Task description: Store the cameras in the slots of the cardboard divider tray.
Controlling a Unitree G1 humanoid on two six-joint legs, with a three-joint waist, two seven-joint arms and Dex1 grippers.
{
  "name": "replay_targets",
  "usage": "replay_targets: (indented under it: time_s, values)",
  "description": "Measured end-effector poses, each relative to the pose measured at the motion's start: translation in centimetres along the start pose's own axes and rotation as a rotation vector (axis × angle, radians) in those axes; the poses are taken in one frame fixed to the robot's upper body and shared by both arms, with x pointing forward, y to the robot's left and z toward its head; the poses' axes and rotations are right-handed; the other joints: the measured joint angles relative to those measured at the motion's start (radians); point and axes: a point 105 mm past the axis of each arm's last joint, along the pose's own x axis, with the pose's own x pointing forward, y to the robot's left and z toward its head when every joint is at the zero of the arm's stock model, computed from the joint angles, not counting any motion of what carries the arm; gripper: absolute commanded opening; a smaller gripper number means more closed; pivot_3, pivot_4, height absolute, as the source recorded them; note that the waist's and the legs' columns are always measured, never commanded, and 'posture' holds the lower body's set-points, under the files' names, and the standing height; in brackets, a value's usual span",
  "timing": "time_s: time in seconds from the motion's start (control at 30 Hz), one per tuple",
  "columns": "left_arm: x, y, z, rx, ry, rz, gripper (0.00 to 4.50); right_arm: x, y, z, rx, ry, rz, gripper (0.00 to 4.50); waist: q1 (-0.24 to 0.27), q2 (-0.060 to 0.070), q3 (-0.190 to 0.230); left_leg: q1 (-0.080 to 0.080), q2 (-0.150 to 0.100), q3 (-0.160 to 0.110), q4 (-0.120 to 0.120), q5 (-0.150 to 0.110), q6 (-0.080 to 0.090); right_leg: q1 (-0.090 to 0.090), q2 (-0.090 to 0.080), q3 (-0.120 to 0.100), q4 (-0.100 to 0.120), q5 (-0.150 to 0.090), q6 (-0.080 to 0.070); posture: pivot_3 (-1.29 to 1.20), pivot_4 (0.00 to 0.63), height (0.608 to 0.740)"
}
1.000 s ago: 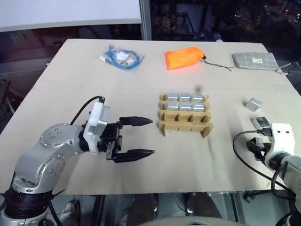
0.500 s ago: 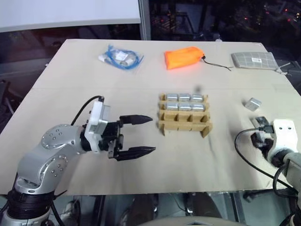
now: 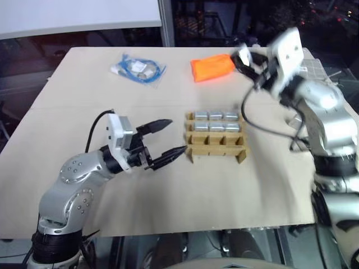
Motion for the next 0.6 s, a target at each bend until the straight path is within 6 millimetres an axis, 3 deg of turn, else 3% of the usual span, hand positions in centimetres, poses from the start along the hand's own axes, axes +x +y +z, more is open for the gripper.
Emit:
replay_targets:
  time_s: [0.07, 0.13, 0.23, 0.27, 0.33, 0.47, 0.6]
  values:
    - [-0.4, 0.3, -0.2, -0.004, 0.006, 0.037, 4.5, 1.0, -0.6, 1.3, -0.043, -0.075, -0.026, 0.77, 0.006, 0.0, 0.0, 0.0, 0.0, -0.001, -0.002, 0.001, -0.001, 0.0, -0.001, -0.001, -0.001, 0.0, -0.001, 0.0, 0.15, 0.74]
    - [-0.8, 0.5, -0.4, -0.009, 0.011, 0.074, 4.5, 1.1, 0.1, 1.2, -0.041, -0.089, 0.025, 0.77, 0.011, -0.001, 0.0, -0.001, 0.0, -0.001, -0.004, 0.001, -0.003, 0.0, -0.002, -0.002, -0.005, -0.001, -0.001, 0.0, 0.15, 0.74]
    - [-1.8, 0.1, -0.7, -0.018, 0.031, 0.1, 4.5, -2.5, 4.0, -3.1, 0.031, 0.074, 0.321, 0.77, 0.027, -0.001, -0.001, -0.005, 0.0, -0.004, -0.005, 0.001, -0.003, 0.001, -0.007, -0.007, -0.013, 0.0, 0.0, 0.0, 0.15, 0.74]
    - [-2.6, 0.1, -1.2, -0.031, 0.052, 0.117, 4.5, -5.0, 5.9, -5.8, 0.082, 0.201, 0.45, 0.77, 0.031, -0.001, -0.001, -0.01, 0.0, -0.006, -0.004, 0.0, -0.003, -0.001, -0.01, -0.01, -0.014, 0.0, 0.0, 0.0, 0.15, 0.74]
    - [-3.3, 0.2, -1.5, -0.04, 0.069, 0.136, 4.5, -7.2, 7.5, -8.2, 0.162, 0.33, 0.549, 0.77, 0.029, 0.002, 0.001, -0.014, -0.001, -0.006, -0.002, 0.0, -0.003, -0.005, -0.011, -0.01, -0.013, 0.0, 0.0, 0.0, 0.15, 0.74]
    - [-3.8, -0.2, -1.9, -0.043, 0.1, 0.12, 4.5, -7.5, 8.9, -6.7, 0.178, 0.326, 0.64, 0.77, 0.016, 0.005, 0.002, -0.011, 0.001, -0.006, -0.002, -0.001, -0.001, -0.005, -0.007, -0.009, -0.009, 0.0, -0.001, 0.0, 0.15, 0.74]
    - [-4.1, -0.3, -1.9, -0.036, 0.108, 0.104, 4.5, -6.4, 12.4, -6.2, 0.212, 0.294, 0.726, 0.77, 0.014, 0.005, 0.002, -0.01, 0.001, -0.007, -0.002, 0.0, -0.002, -0.006, -0.003, -0.01, -0.004, -0.001, -0.002, 0.0, 0.15, 0.74]
